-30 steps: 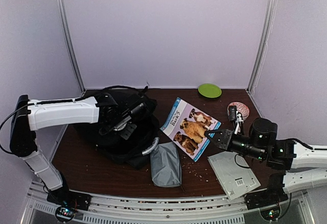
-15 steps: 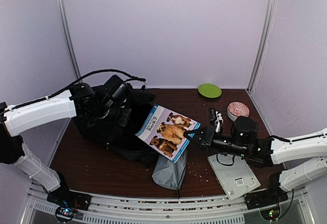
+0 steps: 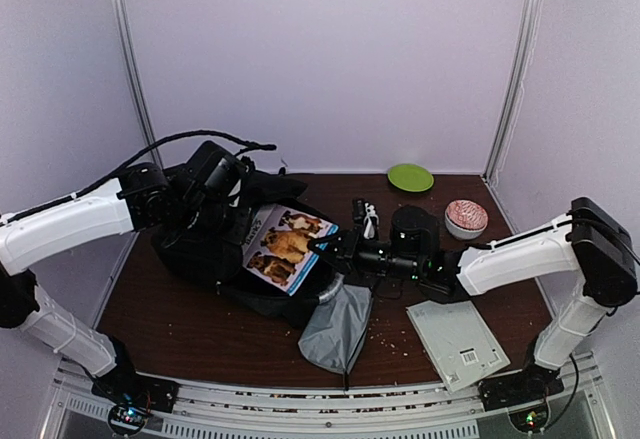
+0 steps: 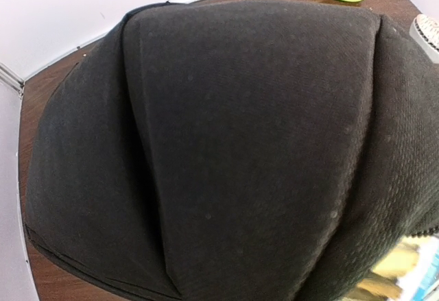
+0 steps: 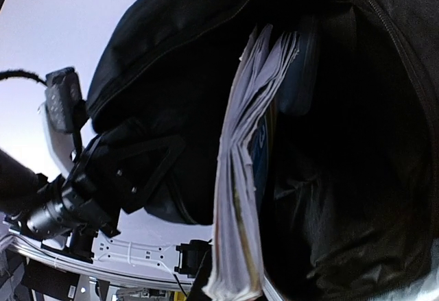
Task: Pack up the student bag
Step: Place the book in the student bag.
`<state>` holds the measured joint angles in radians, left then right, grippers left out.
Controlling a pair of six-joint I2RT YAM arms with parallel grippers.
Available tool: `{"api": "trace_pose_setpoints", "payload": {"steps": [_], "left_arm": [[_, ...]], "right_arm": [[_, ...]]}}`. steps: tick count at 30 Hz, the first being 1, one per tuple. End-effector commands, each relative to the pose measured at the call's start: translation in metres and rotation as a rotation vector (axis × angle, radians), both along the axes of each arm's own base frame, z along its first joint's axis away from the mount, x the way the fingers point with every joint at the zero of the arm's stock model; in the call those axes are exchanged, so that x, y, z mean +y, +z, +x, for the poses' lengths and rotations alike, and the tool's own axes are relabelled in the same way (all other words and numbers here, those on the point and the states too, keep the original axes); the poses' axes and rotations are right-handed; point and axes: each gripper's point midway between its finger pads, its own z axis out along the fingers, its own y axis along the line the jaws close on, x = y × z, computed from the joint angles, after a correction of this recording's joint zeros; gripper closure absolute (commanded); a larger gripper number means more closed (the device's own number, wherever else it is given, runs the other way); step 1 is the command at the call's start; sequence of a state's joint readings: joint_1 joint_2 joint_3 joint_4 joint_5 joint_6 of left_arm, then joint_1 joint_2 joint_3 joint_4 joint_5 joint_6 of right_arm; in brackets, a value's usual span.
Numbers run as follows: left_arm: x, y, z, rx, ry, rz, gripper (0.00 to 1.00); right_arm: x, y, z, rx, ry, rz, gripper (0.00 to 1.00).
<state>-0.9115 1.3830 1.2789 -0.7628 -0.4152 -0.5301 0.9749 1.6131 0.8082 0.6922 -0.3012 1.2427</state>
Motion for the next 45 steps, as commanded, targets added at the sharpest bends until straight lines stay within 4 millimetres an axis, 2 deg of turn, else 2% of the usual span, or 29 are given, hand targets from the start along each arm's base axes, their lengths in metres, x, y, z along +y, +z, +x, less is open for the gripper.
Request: {"api": "trace_pose_setpoints", "payload": {"steps": [1,6,11,16,21,27,28,30,32,33,36,42,45], "left_arm": [[-0.023,0.052,0.004,-0.129,-0.049,-0.195,1.0],[-0.018,0.05,0.003,-0.131,-0.048,-0.166,1.0],[-0.013,0.044,0.003,-0.134,-0.038,-0.131,1.0],[-0.025,0.042,0.001,-0.123,-0.094,-0.161,1.0],[-0.038,0.038,-0.003,-0.101,-0.152,-0.187,1.0],[-0.043,0.034,-0.002,-0.091,-0.164,-0.196,1.0],[-0.043,0.032,-0.002,-0.089,-0.163,-0.195,1.0],[-0.041,0.029,-0.001,-0.09,-0.15,-0.185,1.0],[-0.037,0.023,0.002,-0.09,-0.123,-0.163,1.0],[-0.035,0.02,0.004,-0.085,-0.108,-0.155,1.0],[-0.03,0.011,0.01,-0.068,-0.067,-0.146,1.0],[-0.019,0.001,0.021,-0.059,0.002,-0.138,1.0],[-0.014,-0.002,0.027,-0.058,0.035,-0.133,1.0]], "right_arm": [[0.019,0.011,0.023,0.017,0.028,0.106,1.0],[0.034,-0.03,0.044,0.091,0.027,0.009,1.0],[0.027,-0.063,0.051,0.073,-0.005,-0.202,1.0],[0.03,-0.076,0.068,0.064,-0.004,-0.293,1.0],[0.053,-0.07,0.082,0.061,0.009,-0.246,1.0],[0.064,-0.099,0.089,0.11,0.016,-0.282,1.0],[0.062,-0.104,0.089,0.112,0.016,-0.301,0.93],[0.055,-0.111,0.087,0.116,0.009,-0.332,0.7],[0.046,-0.109,0.085,0.108,-0.007,-0.346,0.51],[0.042,-0.104,0.084,0.101,-0.015,-0.351,0.45],[0.031,-0.098,0.081,0.086,-0.022,-0.385,0.34],[0.011,-0.086,0.073,0.06,-0.031,-0.453,0.24],[0.001,-0.084,0.069,0.051,-0.037,-0.483,0.15]]}}
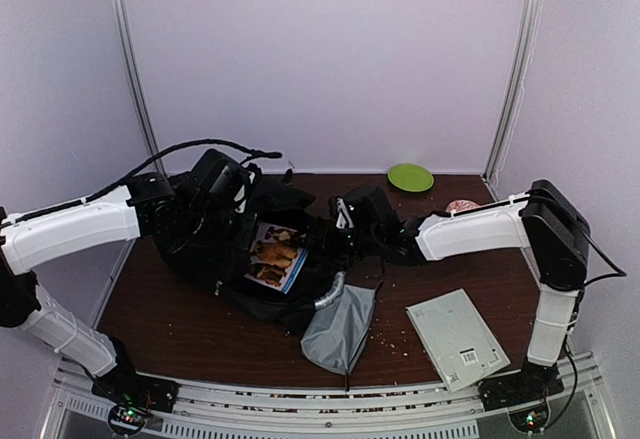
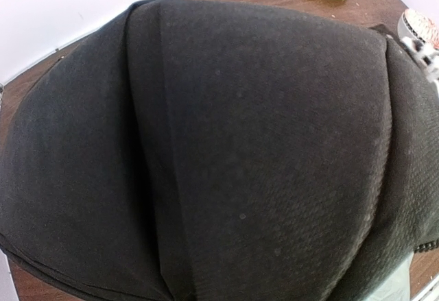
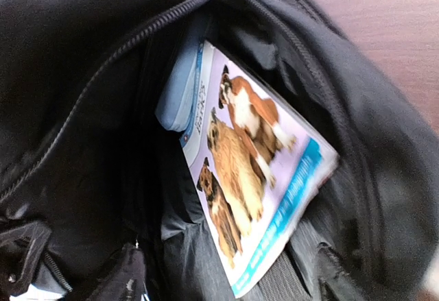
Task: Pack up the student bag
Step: Place the book in the student bag, then adjust the book at the center of the board.
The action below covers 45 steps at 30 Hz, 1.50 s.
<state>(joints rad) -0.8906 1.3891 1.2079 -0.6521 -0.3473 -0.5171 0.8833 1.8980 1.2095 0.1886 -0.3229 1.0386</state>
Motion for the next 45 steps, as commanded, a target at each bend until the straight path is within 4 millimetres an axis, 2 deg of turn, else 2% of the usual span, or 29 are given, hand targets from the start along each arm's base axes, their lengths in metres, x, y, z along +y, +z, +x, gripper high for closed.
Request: {"api": "trace_pose_setpoints", "payload": {"steps": [1,5,10,15,18,20,23,25,26,29,32,34,36,40,42,45], "left_arm": [[-0.002,0.015,0.025,-0.071,0.078,-0.086,1.0],[0.005,0.017,0.033,-0.081,0.111,-0.088,1.0],[0.019,0.011,0.052,-0.072,0.165,-0.074,1.0],[0.034,-0.008,0.07,-0.054,0.216,-0.012,1.0],[0.052,-0.022,0.075,-0.036,0.266,0.065,1.0],[0.062,-0.028,0.075,-0.016,0.294,0.111,1.0],[0.062,-0.033,0.071,0.0,0.277,0.116,1.0],[0.056,-0.036,0.066,0.014,0.236,0.088,0.99],[0.053,-0.036,0.062,0.026,0.209,0.07,0.93],[0.043,-0.031,0.05,0.041,0.14,0.002,0.6],[0.035,-0.012,0.037,0.024,0.087,-0.065,0.25],[0.029,0.006,0.026,-0.007,0.055,-0.095,0.12],[0.022,0.023,0.015,-0.035,0.03,-0.131,0.04],[0.0,0.046,-0.008,-0.084,-0.006,-0.176,0.02],[-0.013,0.048,-0.018,-0.082,-0.014,-0.198,0.02],[-0.035,0.044,-0.029,-0.079,-0.035,-0.244,0.02]], "right_arm": [[-0.026,-0.008,-0.004,-0.011,-0.021,-0.109,0.13],[-0.043,0.001,-0.009,-0.039,-0.036,-0.14,0.13],[-0.066,0.029,-0.016,-0.112,-0.057,-0.166,0.15],[-0.108,0.05,-0.025,-0.183,-0.128,-0.258,0.16],[-0.142,0.046,-0.033,-0.21,-0.187,-0.325,0.17],[-0.168,0.035,-0.043,-0.215,-0.23,-0.374,0.18],[-0.203,0.014,-0.056,-0.203,-0.286,-0.445,0.18],[-0.22,0.0,-0.065,-0.186,-0.306,-0.471,0.18],[-0.227,-0.004,-0.069,-0.177,-0.316,-0.477,0.19],[-0.247,-0.014,-0.079,-0.164,-0.346,-0.503,0.18],[-0.266,-0.019,-0.084,-0.152,-0.392,-0.522,0.18],[-0.281,-0.024,-0.086,-0.131,-0.43,-0.531,0.17],[-0.297,-0.032,-0.088,-0.094,-0.483,-0.543,0.15],[-0.333,-0.058,-0.099,0.014,-0.613,-0.557,0.14],[-0.348,-0.068,-0.106,0.059,-0.674,-0.543,0.13],[-0.359,-0.073,-0.115,0.091,-0.724,-0.508,0.11]]}}
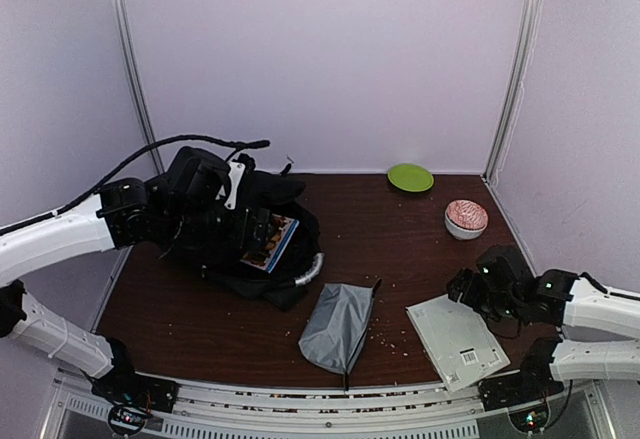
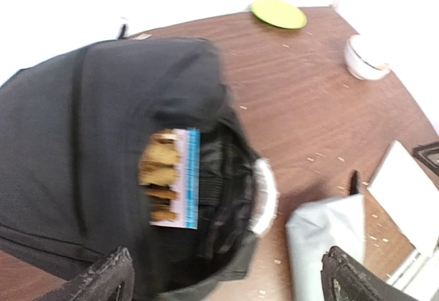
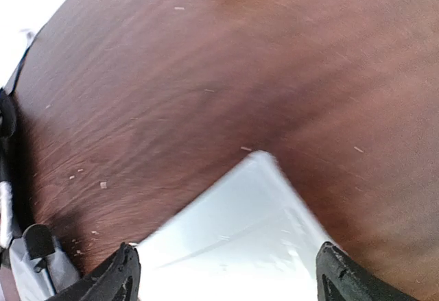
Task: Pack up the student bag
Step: Adjust the book at the center of the board.
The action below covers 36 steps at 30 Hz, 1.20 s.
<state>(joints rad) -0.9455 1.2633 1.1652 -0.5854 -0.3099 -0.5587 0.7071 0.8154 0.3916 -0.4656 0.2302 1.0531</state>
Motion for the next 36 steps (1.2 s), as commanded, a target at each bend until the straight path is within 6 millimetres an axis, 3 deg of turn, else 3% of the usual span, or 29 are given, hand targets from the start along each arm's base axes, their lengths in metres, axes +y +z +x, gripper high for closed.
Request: {"api": "trace_pose_setpoints", "payload": {"steps": [1,7,14,27,32,36], "left_arm": [[-0.032,0.004,-0.008,-0.015,0.003,-0.098,0.02],[-0.074,-0.02,-0.027,0.027,-0.069,-0.142,0.05],[-0.101,-0.033,-0.049,0.047,-0.151,-0.153,0.06],[-0.171,-0.021,-0.081,0.09,-0.371,-0.26,0.1],[-0.181,-0.019,-0.088,0.098,-0.396,-0.267,0.11],[-0.188,-0.02,-0.091,0.111,-0.415,-0.272,0.11]], "right_arm": [[-0.029,-0.011,-0.016,0.041,-0.14,0.016,0.1],[-0.06,-0.021,-0.041,0.145,-0.191,-0.104,0.08],[-0.069,-0.028,-0.051,0.194,-0.223,-0.111,0.06],[-0.026,-0.057,-0.06,0.331,-0.179,0.112,0.06],[-0.01,-0.056,-0.056,0.318,-0.174,0.211,0.08],[0.017,-0.047,-0.044,0.271,-0.155,0.322,0.1]]}}
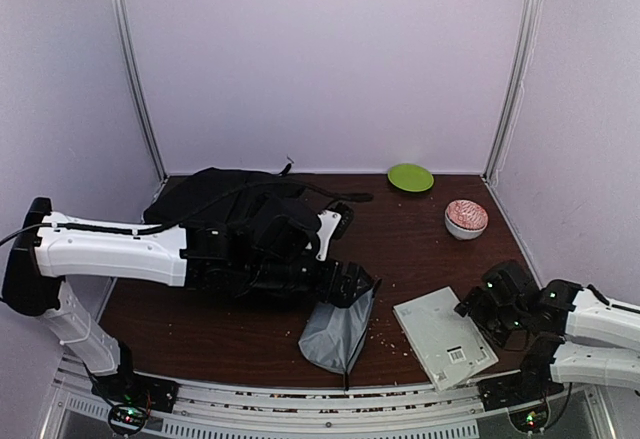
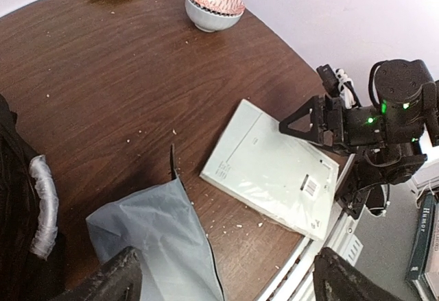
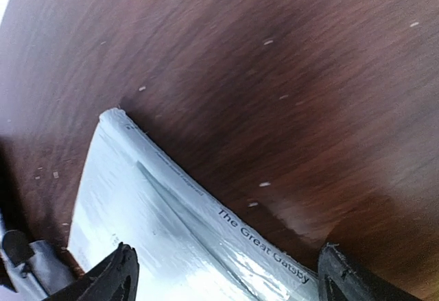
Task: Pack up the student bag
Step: Adjust the book at the center of the board.
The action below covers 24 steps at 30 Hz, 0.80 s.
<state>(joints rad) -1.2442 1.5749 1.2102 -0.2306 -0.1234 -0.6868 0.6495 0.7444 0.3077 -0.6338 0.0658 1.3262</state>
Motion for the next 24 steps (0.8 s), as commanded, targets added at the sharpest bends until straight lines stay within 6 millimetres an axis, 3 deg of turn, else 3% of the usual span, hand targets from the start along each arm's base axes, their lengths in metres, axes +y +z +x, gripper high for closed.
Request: {"api": "trace_pose_setpoints", "payload": {"steps": [1,5,10,17,24], "left_arm": [[-0.02,0.02,-0.001,-0.01,-0.039,-0.075,0.12],[-0.026,0.012,-0.004,0.014,-0.057,-0.066,0.12],[-0.038,-0.013,-0.014,0.062,-0.132,0.009,0.15],[-0.044,-0.06,-0.026,0.092,-0.265,0.189,0.25],[-0.082,-0.084,-0.057,0.154,-0.416,0.203,0.38]], "right_arm": [[0.042,0.002,0.005,-0.016,0.012,0.19,0.11],[0.071,0.004,0.016,-0.021,0.062,0.205,0.11],[0.083,0.011,0.026,-0.044,0.129,0.131,0.11],[0.056,0.015,0.022,-0.096,0.14,0.015,0.11],[0.037,0.016,0.015,-0.156,0.116,0.019,0.11]]}}
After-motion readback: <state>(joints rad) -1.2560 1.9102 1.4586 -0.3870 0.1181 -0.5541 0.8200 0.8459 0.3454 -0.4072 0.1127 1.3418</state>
